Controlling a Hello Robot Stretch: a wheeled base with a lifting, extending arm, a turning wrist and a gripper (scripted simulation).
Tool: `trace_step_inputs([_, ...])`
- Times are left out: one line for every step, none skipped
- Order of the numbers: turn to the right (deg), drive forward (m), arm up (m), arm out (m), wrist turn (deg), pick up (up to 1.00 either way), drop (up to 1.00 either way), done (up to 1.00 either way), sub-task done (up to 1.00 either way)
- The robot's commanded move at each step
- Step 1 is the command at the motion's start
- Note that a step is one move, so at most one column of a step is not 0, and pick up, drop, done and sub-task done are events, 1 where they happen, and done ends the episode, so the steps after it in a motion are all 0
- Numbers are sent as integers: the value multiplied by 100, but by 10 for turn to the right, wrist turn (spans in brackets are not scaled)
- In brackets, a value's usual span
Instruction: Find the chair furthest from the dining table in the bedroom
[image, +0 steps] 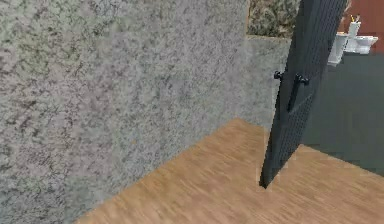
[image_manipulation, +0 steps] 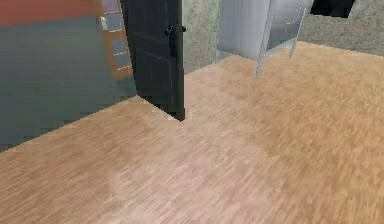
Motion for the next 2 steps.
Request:
trace_step_inputs([180, 0, 0, 0, 0, 0, 0, 0, 0])
trace_step_inputs([0, 15, 0, 0, 0, 0, 0, 0, 0])
